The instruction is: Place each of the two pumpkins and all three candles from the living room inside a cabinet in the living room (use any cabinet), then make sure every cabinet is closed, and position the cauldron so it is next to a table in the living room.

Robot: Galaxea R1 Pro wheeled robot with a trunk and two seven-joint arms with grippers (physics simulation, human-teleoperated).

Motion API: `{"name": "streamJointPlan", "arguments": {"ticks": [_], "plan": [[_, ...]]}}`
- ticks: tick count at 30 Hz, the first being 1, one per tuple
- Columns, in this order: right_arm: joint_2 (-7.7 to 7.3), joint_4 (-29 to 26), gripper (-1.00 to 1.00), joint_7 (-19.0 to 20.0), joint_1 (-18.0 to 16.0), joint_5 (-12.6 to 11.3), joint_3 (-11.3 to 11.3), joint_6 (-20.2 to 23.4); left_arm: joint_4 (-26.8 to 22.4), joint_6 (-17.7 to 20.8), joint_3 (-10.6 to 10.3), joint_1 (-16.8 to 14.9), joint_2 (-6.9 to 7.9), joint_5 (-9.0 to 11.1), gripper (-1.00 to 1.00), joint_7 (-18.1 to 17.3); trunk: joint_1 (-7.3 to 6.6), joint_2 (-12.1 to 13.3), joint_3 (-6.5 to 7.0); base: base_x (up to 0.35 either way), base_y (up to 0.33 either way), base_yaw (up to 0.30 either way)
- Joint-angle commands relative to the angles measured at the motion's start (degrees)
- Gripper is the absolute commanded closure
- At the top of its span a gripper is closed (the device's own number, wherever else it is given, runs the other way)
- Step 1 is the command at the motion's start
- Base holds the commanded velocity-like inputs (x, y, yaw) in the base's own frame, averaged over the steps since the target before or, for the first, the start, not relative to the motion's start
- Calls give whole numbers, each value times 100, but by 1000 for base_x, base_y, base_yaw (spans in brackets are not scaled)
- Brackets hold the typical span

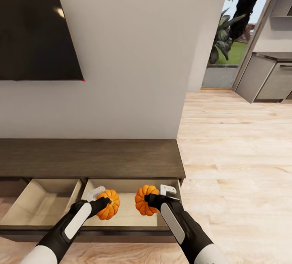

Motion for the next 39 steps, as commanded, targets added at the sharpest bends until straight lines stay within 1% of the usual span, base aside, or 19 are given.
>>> {"name": "streamJointPlan", "arguments": {"ticks": [1,2,3,4,5,8,10,12,13,15,18,23,31,34,39], "plan": [[1,60,100,-1,-20,-9,4,-51,-1,-123,-135,-4,-37,-21,100,113,22,-42,-18,0,0,0],[1,81,100,-1,-27,-9,6,-73,-1,-220,-233,-1,-61,-19,100,189,44,-82,-36,0,0,0],[1,102,100,-2,-33,-4,8,-94,-1,-332,-382,-1,-95,-18,100,316,66,-122,-54,0,0,0],[1,107,100,-2,-34,-3,9,-99,-1,-357,-427,0,-103,-17,100,362,88,-162,-72,0,0,0],[1,118,100,-2,-40,-2,9,-107,-1,-410,-526,1,-120,-17,100,508,110,-202,-90,0,0,0],[1,131,100,-63,-76,-14,24,-85,-1,-443,-604,-2,-167,-11,100,697,176,-323,-144,0,0,0],[1,156,100,-242,-173,-36,102,-58,3,-446,-621,-4,-231,-17,100,738,220,-403,-179,0,0,0],[1,309,100,-376,-318,-56,177,-49,21,-447,-633,-5,-264,-17,100,752,264,-483,-215,0,0,0],[1,454,100,-404,-402,-72,196,-53,26,-447,-636,-4,-276,-20,100,755,286,-523,-233,0,0,0],[1,780,100,-431,-568,-99,216,-73,28,-440,-633,-5,-289,-19,100,759,286,-523,-233,0,0,0],[1,1016,100,-445,-677,-111,226,-85,23,-449,-634,-6,-301,-21,100,757,286,-523,-233,0,0,0],[1,1097,100,-450,-719,-114,232,-80,-3,-440,-632,-6,-304,-19,100,748,286,-523,-233,0,0,0],[1,1129,100,-450,-725,-111,235,-79,-15,-431,-633,-6,-345,-16,100,730,462,-844,-377,0,0,0],[1,1133,100,-449,-725,-112,237,-81,-17,-426,-632,-6,-339,-16,100,692,528,-964,-431,0,0,0],[1,1131,100,-442,-725,-106,239,-81,-18,-422,-612,-16,-290,-16,100,644,637,-1165,-521,0,0,0]]}}
